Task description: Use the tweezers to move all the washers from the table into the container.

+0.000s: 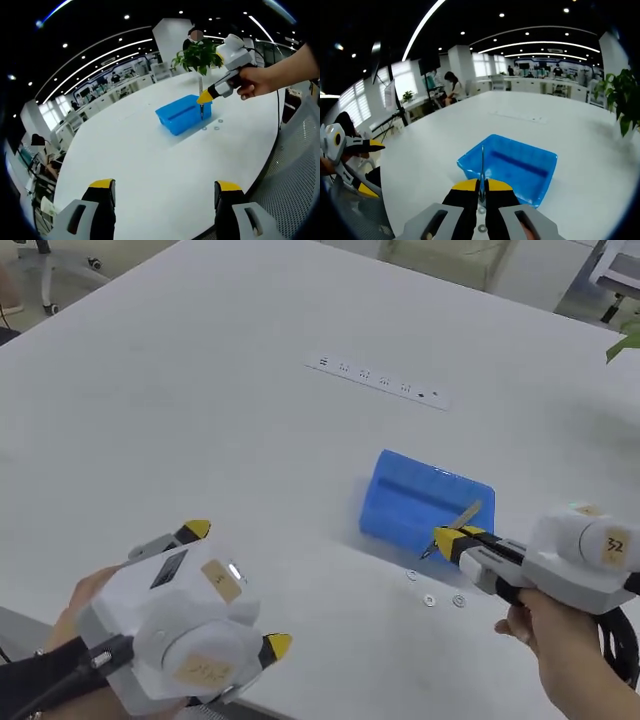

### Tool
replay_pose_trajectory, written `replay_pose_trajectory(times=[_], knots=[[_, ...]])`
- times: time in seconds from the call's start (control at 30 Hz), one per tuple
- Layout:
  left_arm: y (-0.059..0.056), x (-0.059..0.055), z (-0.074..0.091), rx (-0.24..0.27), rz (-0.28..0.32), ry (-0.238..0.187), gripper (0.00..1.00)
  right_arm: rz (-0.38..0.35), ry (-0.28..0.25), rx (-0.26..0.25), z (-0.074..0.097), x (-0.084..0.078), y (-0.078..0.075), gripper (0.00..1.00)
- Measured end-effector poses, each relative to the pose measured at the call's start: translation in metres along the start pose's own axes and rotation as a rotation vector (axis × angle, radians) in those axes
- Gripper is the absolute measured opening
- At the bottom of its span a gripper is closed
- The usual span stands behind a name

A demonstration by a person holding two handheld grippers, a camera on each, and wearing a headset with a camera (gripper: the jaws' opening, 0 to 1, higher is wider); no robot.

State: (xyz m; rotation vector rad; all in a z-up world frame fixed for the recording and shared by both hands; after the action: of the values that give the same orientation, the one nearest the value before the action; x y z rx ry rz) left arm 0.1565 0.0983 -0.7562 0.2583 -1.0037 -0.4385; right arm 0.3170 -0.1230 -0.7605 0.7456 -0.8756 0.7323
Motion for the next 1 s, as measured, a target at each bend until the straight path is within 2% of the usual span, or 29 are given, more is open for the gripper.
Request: replay_pose_trajectory(times=[0.1, 0.23, 0.37, 0.5, 0.63, 1.0], knots=[[0.0, 0.0, 0.0, -0.001, 0.001, 0.004, 0.83, 0.011, 0.0, 0.001, 0.0, 0.002, 0.001, 0.0], [-0.001, 0.0, 0.0, -0.002, -0.003, 0.002, 0.83, 0.053, 0.036, -0.013, -0.004, -0.007, 0.001, 0.01], [0.0, -0.001, -0.001, -0.001, -0.003, 0.01, 0.83, 0.058, 0.045, -0.006, -0.007, -0.013, 0.002, 0.02], [0.0, -0.001, -0.001, -0.001, -0.004, 0.011, 0.83, 0.091, 0.086, -0.014, -0.01, -0.021, 0.001, 0.02], [0.0, -0.001, -0.001, 0.001, -0.003, 0.013, 0.83, 0.069, 0.081, -0.015, -0.01, -0.026, -0.001, 0.02], [0.001, -0.001, -0.001, 0.005, -0.004, 0.015, 0.83, 0.037, 0.044, -0.023, -0.012, -0.025, -0.001, 0.03]])
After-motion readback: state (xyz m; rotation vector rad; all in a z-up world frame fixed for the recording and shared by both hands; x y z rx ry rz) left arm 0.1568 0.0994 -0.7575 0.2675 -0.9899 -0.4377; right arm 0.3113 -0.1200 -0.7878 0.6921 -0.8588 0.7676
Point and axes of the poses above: the centre of the closed fingertips' face, and the gripper's own axes: z roughly backward along the fingers, y roughly to its left, x roughly out of its top, the point moved 7 cm from there along z, roughly backward along the fingers, and after that the axes turned 13 degrees about x, right-handed, at the moved point
